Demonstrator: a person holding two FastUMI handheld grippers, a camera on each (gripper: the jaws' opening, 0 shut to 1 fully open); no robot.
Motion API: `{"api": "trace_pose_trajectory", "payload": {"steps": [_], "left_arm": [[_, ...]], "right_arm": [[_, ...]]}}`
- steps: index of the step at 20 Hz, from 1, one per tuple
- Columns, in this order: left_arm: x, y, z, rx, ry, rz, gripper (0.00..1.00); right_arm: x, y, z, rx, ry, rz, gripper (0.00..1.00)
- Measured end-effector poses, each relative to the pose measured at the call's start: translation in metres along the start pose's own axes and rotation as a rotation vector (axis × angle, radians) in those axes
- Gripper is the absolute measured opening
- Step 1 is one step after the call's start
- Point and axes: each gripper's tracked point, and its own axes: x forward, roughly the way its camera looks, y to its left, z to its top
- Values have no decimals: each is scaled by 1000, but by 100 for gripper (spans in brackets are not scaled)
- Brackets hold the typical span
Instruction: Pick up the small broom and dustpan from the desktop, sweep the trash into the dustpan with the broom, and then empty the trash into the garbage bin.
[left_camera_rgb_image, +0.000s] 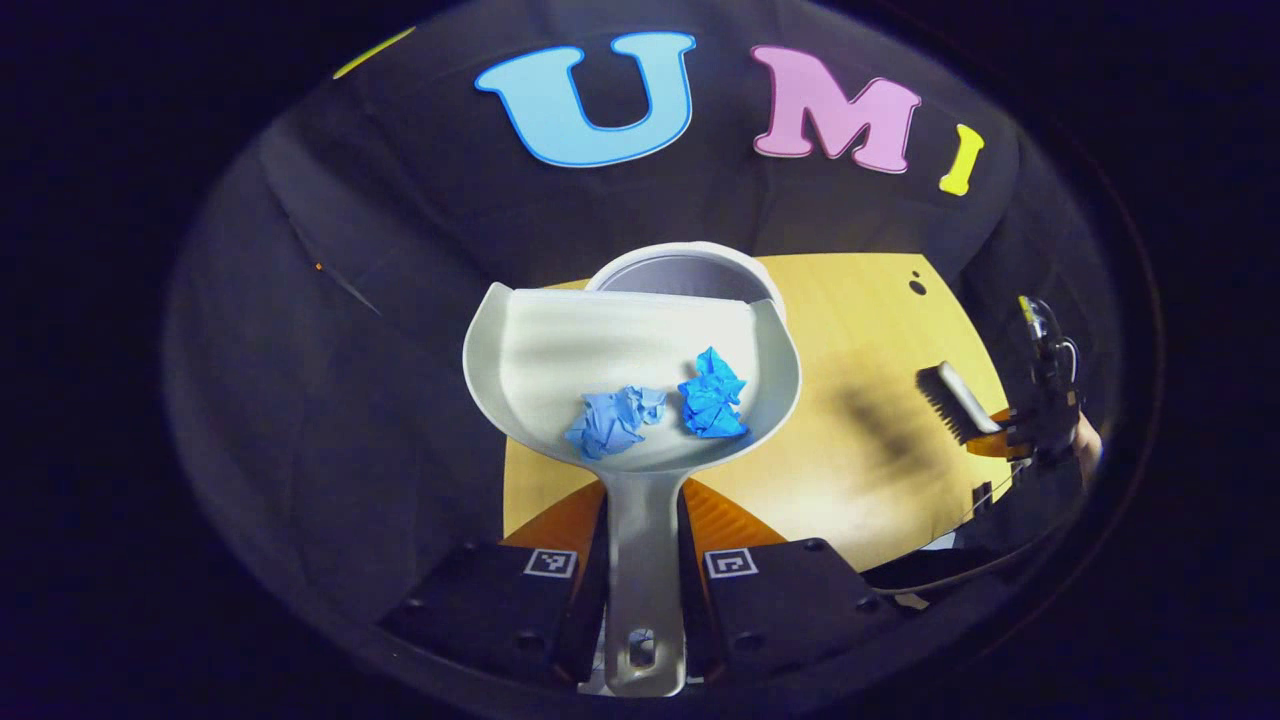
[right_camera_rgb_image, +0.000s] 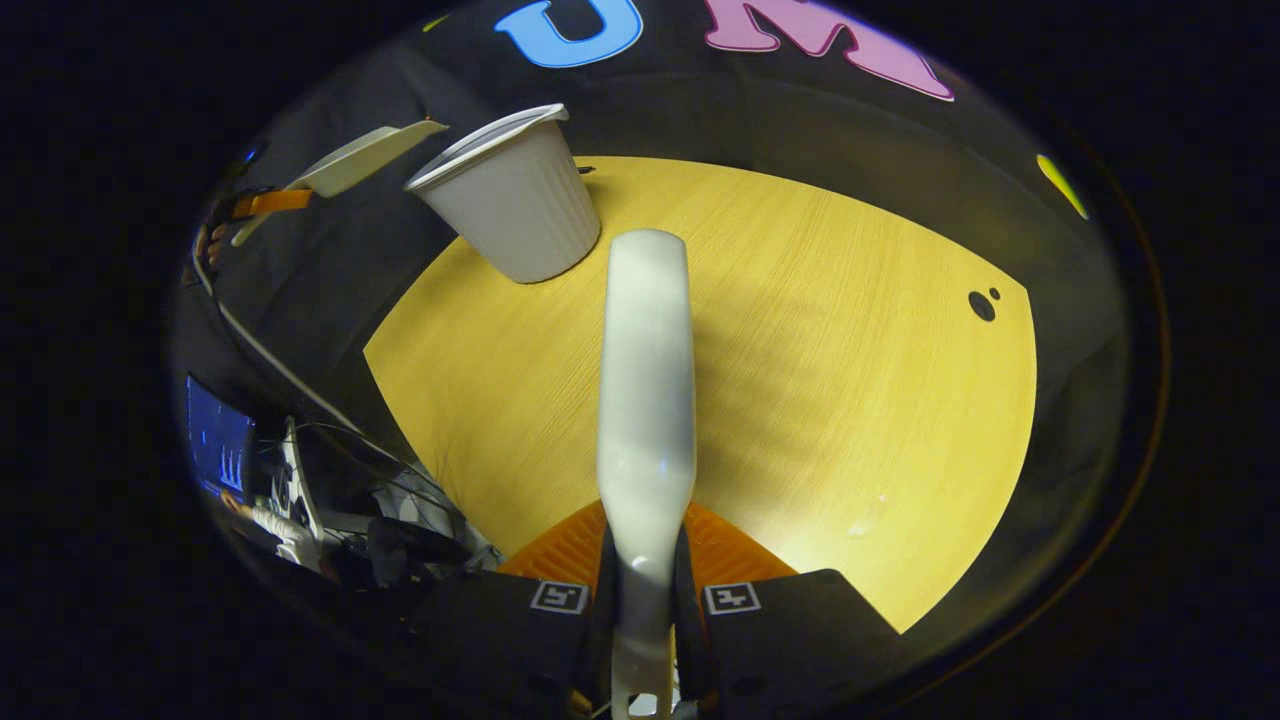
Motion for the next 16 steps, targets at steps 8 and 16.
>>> {"api": "trace_pose_trajectory", "payload": {"steps": [8,16], "left_arm": [[19,27,50,230,124,109,31],[17,32,77,365,130,184,30]], "right_arm": [[5,-2,-6,61,-32,32,28],[6,-1,-13,116,-30,78,28]]}}
